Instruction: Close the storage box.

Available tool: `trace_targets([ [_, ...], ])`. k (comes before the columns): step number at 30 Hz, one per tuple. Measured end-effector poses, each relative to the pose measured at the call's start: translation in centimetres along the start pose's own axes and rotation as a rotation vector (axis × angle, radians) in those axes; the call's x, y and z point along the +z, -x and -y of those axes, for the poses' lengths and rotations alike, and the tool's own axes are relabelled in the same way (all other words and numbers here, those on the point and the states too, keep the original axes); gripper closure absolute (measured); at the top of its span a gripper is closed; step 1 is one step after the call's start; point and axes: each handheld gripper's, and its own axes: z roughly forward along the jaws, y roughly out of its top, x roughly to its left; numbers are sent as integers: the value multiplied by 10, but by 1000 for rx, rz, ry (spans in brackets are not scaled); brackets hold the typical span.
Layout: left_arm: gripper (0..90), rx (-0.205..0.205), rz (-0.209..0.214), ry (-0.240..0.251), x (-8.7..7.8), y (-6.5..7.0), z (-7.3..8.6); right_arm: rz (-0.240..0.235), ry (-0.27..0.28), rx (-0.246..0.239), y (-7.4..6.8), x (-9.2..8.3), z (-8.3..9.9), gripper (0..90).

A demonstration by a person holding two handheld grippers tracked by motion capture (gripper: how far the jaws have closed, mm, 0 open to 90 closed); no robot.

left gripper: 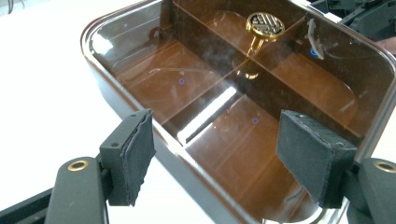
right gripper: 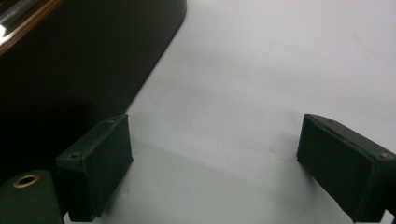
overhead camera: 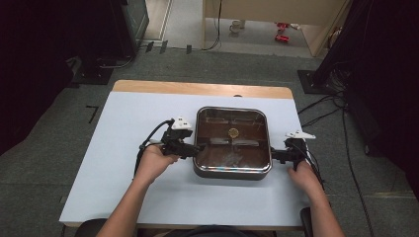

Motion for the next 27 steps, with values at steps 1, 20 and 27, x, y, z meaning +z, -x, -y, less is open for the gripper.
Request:
trace_targets([
  [1,277,-3,-2,4,-2,-1,3,0,0,0,0,0,0,98],
  [20,251,5,-86,28,-25,-9,53,0,0,0,0,0,0,98],
  [27,237,-28,-117,26,-22,-13,81,1,0,1,0,0,0,98],
])
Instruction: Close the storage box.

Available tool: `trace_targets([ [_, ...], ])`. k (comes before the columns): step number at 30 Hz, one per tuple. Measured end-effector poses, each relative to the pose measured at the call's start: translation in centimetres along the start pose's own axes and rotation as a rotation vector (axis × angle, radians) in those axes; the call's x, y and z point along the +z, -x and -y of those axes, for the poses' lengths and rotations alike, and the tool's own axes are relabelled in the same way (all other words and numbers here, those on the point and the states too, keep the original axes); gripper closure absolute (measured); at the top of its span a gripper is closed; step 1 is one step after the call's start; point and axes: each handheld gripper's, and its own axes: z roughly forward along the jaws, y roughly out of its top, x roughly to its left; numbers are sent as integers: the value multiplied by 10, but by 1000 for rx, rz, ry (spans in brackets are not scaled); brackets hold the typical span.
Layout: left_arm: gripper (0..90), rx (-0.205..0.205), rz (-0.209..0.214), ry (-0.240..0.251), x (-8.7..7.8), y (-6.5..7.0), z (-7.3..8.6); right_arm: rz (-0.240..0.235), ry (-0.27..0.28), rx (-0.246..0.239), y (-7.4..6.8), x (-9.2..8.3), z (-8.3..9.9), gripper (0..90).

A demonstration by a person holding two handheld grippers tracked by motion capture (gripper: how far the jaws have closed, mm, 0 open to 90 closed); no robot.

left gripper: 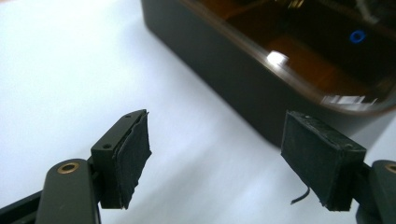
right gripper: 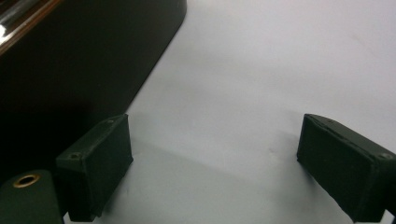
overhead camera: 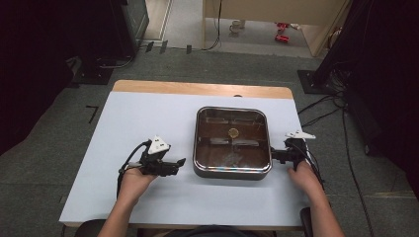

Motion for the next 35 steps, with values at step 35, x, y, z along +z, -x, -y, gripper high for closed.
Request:
trace_targets([
  [35,158,17,-89,-76,34,21,27,0,0,0,0,0,0,98],
])
